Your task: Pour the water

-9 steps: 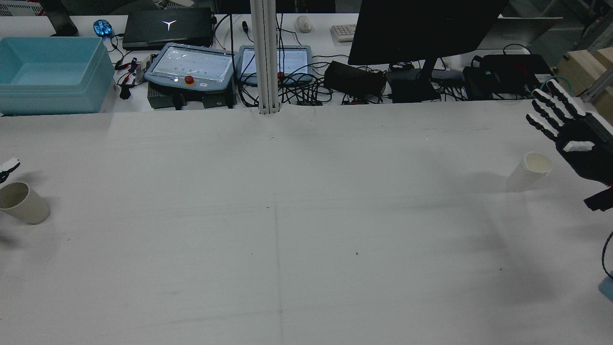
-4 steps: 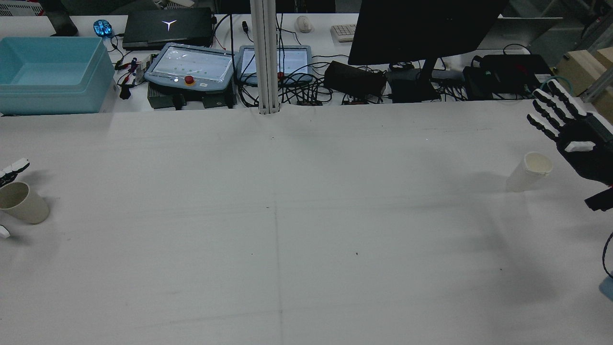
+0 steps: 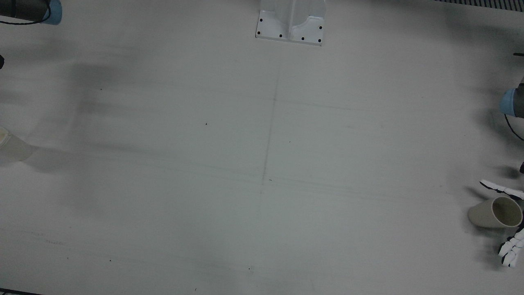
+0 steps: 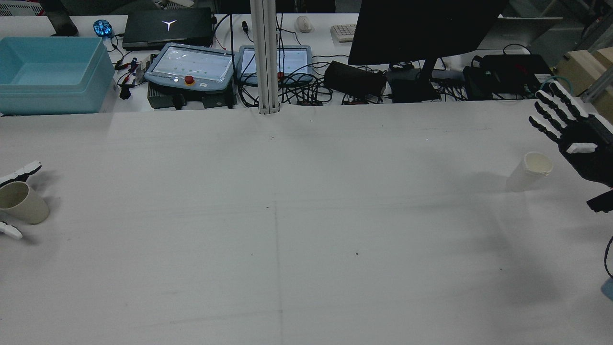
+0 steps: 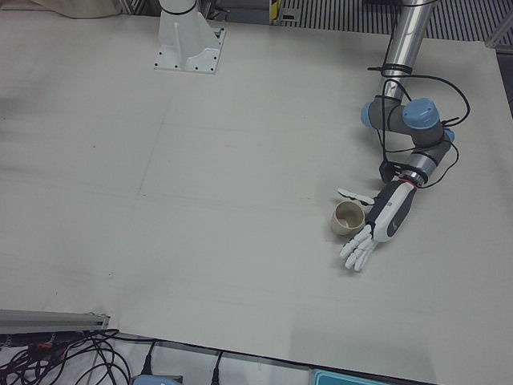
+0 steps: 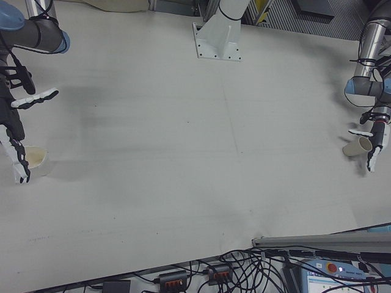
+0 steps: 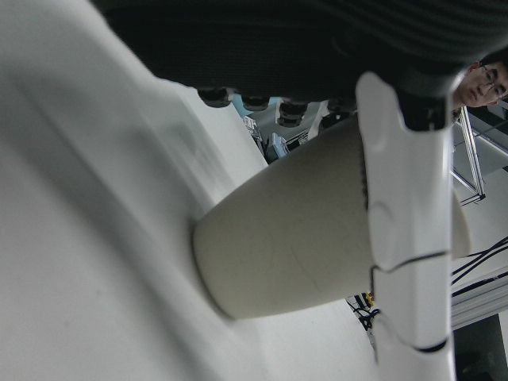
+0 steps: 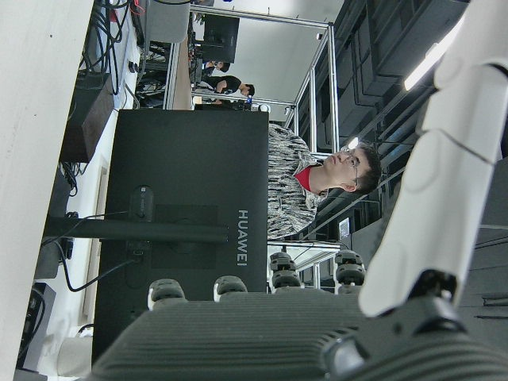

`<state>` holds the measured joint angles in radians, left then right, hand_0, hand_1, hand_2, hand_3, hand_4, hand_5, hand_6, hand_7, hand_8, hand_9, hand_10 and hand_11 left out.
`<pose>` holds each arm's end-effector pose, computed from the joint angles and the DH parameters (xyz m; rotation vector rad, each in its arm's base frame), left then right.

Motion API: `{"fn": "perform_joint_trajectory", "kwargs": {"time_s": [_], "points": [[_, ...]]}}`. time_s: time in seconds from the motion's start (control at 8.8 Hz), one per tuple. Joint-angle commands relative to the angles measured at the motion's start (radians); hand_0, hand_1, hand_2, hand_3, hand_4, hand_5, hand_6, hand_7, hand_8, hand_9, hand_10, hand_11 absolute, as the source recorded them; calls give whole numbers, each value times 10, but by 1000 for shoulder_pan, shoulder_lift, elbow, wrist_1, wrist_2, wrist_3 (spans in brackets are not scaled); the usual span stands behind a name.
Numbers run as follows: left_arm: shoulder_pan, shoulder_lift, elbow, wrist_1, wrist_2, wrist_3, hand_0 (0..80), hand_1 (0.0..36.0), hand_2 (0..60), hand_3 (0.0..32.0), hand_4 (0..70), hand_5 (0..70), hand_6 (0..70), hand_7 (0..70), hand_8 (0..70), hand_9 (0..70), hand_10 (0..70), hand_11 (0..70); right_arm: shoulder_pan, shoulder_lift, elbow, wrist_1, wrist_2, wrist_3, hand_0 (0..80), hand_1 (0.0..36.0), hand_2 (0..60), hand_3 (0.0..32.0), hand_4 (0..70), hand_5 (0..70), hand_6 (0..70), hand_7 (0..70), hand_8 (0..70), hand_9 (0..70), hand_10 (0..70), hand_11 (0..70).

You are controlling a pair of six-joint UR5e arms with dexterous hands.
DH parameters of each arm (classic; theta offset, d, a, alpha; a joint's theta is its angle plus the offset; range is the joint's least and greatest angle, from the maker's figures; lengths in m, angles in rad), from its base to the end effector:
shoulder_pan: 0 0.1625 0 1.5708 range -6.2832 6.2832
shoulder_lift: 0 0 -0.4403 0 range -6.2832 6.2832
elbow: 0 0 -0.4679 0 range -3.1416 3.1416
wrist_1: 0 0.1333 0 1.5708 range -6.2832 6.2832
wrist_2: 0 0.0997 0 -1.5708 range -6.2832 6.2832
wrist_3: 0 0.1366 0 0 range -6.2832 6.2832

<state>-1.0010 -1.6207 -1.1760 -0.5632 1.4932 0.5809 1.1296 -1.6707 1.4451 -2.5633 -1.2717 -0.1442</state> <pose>0.2116 -0.5970 0.8283 0.0754 2.0531 -1.4259 -0.0861 -0.5887 0.7537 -0.1090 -2.4868 1.7609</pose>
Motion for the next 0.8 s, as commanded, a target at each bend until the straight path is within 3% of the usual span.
{"fn": "perform_joint_trajectory", "kwargs": {"time_s": [0.0,0.11,0.23,0.34,0.57,0.68], "points": [[4,-14,-2,15,-18,-3,671,203,0,0,217,0,35,63,0,0,0,20,2,-6,-2,0,0,0,518,167,2,176,0,60,22,114,0,8,2,23],[4,-21,-4,29,-19,-7,742,213,0,0,226,668,43,59,0,0,4,32,2,-7,-2,0,0,0,517,166,2,174,0,59,21,113,0,8,4,25],[4,-24,-5,40,-28,-10,766,215,0,0,273,700,49,63,1,0,16,47,2,-7,-2,0,-2,-2,517,166,2,170,0,59,20,111,0,8,4,25],[4,-24,-7,46,-40,-13,690,194,0,0,355,700,61,86,2,3,24,54,5,-7,-3,0,-2,-2,515,163,0,166,0,58,19,103,0,6,5,27],[4,-24,-8,54,-42,-29,596,138,0,0,593,700,98,142,12,14,47,78,9,-6,-18,0,-2,-2,514,163,8,168,4,58,21,109,0,7,7,29],[4,-25,-10,55,-42,-30,549,90,0,0,687,700,110,156,16,18,50,77,9,-6,-23,0,-2,-2,512,163,10,160,8,58,20,105,0,7,6,27]]}}
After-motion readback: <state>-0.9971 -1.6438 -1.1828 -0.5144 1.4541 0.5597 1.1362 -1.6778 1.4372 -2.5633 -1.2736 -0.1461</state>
